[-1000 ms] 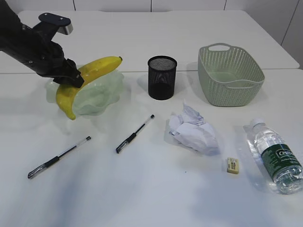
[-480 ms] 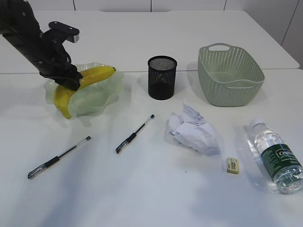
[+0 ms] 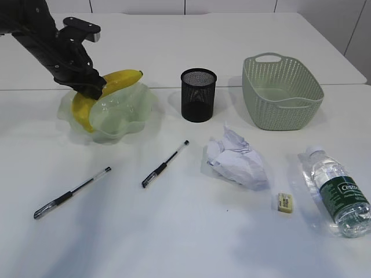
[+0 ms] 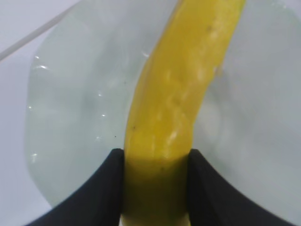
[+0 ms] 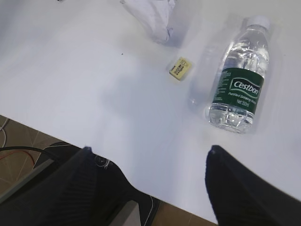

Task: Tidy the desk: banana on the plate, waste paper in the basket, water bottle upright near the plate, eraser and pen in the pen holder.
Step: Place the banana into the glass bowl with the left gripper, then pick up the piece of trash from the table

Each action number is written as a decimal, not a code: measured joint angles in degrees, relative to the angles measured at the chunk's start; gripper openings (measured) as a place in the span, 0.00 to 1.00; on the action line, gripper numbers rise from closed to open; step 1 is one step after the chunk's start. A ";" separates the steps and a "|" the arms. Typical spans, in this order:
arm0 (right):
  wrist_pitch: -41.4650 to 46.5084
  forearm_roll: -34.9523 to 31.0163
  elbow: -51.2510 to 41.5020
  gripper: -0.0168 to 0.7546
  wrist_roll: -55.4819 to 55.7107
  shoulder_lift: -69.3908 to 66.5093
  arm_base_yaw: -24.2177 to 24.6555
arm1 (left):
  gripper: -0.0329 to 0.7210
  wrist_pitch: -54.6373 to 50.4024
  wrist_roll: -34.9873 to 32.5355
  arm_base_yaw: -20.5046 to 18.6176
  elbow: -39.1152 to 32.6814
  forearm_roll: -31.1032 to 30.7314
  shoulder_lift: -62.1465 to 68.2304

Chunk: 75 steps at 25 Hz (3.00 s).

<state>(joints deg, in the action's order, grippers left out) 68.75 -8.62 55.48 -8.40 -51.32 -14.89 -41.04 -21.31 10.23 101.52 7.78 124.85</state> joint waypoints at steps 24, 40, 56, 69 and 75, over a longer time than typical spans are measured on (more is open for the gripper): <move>-0.59 0.00 0.00 0.72 0.00 -1.78 0.00 | 0.43 2.03 0.21 0.00 0.82 -1.20 1.42; -0.59 0.00 0.00 0.72 0.00 -1.78 0.00 | 0.57 -8.77 0.25 0.00 8.27 -1.28 1.31; -0.59 0.00 0.00 0.72 0.00 -1.78 0.00 | 0.58 -23.17 0.38 0.00 8.38 0.33 -1.98; -0.59 0.00 0.00 0.72 0.00 -1.78 0.00 | 0.58 -28.97 7.93 0.00 8.38 0.05 -4.67; 0.02 0.00 0.00 0.72 0.00 -1.78 0.00 | 0.58 -29.35 14.18 0.00 8.38 -2.80 -7.55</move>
<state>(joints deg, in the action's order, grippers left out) 68.77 -8.62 55.48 -8.40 -53.09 -14.89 -70.39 -7.13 10.23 109.90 4.98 117.30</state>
